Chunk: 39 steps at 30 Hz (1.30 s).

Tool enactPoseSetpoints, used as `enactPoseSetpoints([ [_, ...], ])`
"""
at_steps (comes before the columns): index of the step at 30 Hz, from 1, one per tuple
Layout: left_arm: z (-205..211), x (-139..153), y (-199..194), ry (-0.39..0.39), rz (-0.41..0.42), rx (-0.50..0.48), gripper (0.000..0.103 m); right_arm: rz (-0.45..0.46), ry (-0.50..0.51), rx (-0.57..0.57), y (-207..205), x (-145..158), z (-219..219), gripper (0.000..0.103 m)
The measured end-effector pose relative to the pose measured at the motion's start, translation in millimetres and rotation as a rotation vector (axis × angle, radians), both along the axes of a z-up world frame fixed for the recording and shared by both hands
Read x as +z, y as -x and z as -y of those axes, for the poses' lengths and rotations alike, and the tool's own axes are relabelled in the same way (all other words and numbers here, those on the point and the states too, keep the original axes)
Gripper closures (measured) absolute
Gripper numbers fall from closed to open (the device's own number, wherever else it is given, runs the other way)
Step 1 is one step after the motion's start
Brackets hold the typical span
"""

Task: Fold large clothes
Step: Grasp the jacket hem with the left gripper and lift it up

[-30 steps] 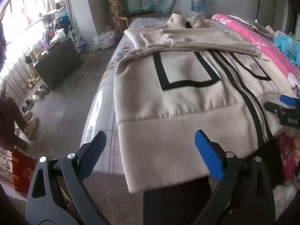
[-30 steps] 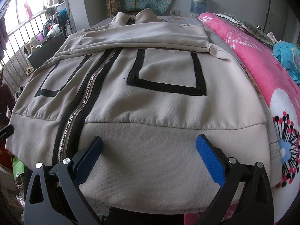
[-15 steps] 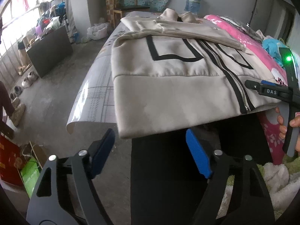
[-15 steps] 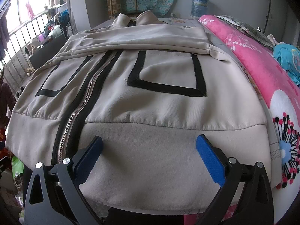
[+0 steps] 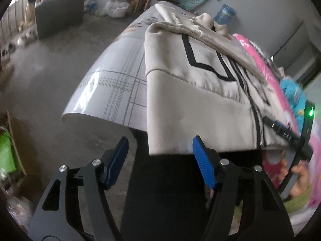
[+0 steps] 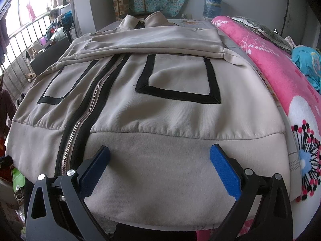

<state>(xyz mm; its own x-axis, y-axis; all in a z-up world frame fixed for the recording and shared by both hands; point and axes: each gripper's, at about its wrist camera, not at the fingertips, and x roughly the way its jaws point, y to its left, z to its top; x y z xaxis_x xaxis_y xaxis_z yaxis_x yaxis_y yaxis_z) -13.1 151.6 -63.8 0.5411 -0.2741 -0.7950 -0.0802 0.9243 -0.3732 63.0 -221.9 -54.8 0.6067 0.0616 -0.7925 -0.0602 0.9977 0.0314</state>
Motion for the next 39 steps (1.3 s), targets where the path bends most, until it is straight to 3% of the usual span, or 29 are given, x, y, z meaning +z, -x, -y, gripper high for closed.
enactPoseSetpoints([
  [4,-3.6,-6.4,-8.8,0.045,-0.017,0.016,0.044,0.001,0.0,-0.002,0.3,-0.1,-0.2,0.006],
  [6,-3.3,-6.5,-10.6,0.058,-0.017,0.018,0.051,0.002,0.0,-0.001,0.4,-0.3,0.0,0.006],
  [11,8.7,-1.3,-11.8,0.0,-0.021,0.001,0.066,0.002,0.0,0.0,0.8,-0.9,-0.1,0.006],
  [16,11.1,3.2,-6.3,-0.029,-0.054,0.009,0.084,-0.001,-0.001,0.001,0.5,-0.3,-0.1,0.006],
  [17,11.6,3.1,-5.3,-0.034,-0.06,0.004,0.098,-0.004,-0.001,0.002,0.0,0.6,0.2,0.006],
  [23,22.3,13.8,0.7,-0.125,-0.011,-0.018,0.099,-0.046,-0.012,0.018,-1.0,3.3,3.9,0.006],
  [29,31.9,25.3,11.8,-0.232,0.034,-0.069,0.099,-0.043,-0.097,-0.026,19.6,15.9,34.3,0.006],
  [39,25.5,26.2,21.7,-0.246,0.013,-0.125,0.099,-0.068,-0.129,-0.102,84.7,32.8,92.4,0.008],
])
